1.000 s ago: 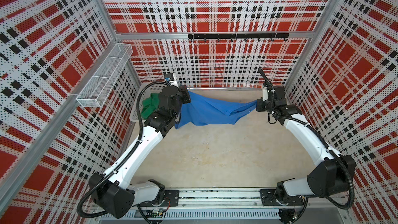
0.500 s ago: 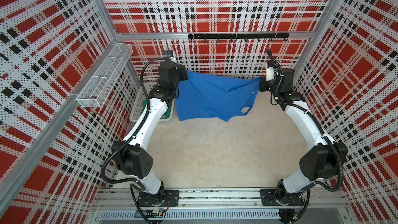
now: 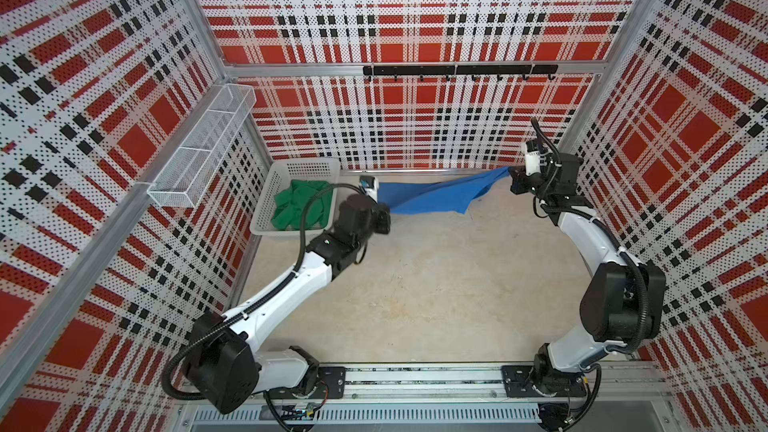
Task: Fold and stack the tank tops
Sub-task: 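Lift the tank top with both grippers and lay it flat on the table, then grasp the tank top hem corners with the left and right grippers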
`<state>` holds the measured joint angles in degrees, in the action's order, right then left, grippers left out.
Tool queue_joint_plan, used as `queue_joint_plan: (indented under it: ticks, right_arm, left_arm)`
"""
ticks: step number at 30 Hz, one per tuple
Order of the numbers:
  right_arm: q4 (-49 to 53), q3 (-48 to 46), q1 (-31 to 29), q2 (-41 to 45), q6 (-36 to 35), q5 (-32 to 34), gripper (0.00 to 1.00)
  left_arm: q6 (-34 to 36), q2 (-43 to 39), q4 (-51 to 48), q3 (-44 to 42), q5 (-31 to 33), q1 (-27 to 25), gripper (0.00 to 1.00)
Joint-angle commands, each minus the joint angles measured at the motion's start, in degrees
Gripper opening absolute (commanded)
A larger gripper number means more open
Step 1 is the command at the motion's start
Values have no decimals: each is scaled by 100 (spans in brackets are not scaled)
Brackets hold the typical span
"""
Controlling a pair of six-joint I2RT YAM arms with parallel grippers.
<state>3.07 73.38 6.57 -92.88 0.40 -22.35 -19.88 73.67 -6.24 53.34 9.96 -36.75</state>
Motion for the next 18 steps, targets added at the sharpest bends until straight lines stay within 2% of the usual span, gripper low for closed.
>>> queue_joint_plan:
  ticks: [1, 2, 3, 4, 5, 6, 7, 8, 10, 12, 13, 16, 18]
  right_arm:
    - [-346, -56, 600, 237, 737, -433, 17]
    - [-42, 74, 718, 198, 908, -280, 35]
    - [454, 276, 758, 146, 990, 54, 51]
    - [980, 510, 753, 98, 984, 450, 62]
    - [1563, 753, 730, 52, 978, 742, 72]
    - [1998, 881, 703, 77, 1047, 913, 78]
    - [2235, 884, 657, 171, 1130, 1050, 85]
    - [2477, 796, 570, 339, 1239, 1252, 89]
    - [2781, 461, 238, 786, 1404, 1617, 91]
    - [3025, 18, -244, 1265, 1651, 2056, 91]
    - [3137, -256, -482, 1511, 1835, 2146, 90]
    - [3306, -1182, -1174, 2111, 2494, 2238, 85]
    - [3379, -1750, -1675, 2370, 2902, 2331, 81]
  left_arm:
    - [-1414, -114, 722, -877, -375, -898, 0]
    - [-1714, 4, 968, -1069, -461, -1232, 0]
    - [-1935, 134, 1188, -1215, -590, -1545, 5]
    - [-2015, 251, 1362, -1261, -726, -1793, 23]
    - [-1982, 361, 1514, -1238, -859, -2063, 49]
    - [-1843, 438, 1508, -1120, -921, -2283, 70]
    - [-1698, 478, 1374, -963, -882, -2394, 81]
    - [-1460, 481, 1027, -737, -778, -2421, 88]
    - [-1114, 444, 498, -382, -540, -2230, 90]
    - [-839, 420, 71, -152, -515, -1694, 89]
    - [-700, 444, -37, -89, -559, -1227, 88]
    - [-354, 711, -290, 141, -331, 89, 78]
    - [-212, 995, -95, 300, -226, 742, 66]
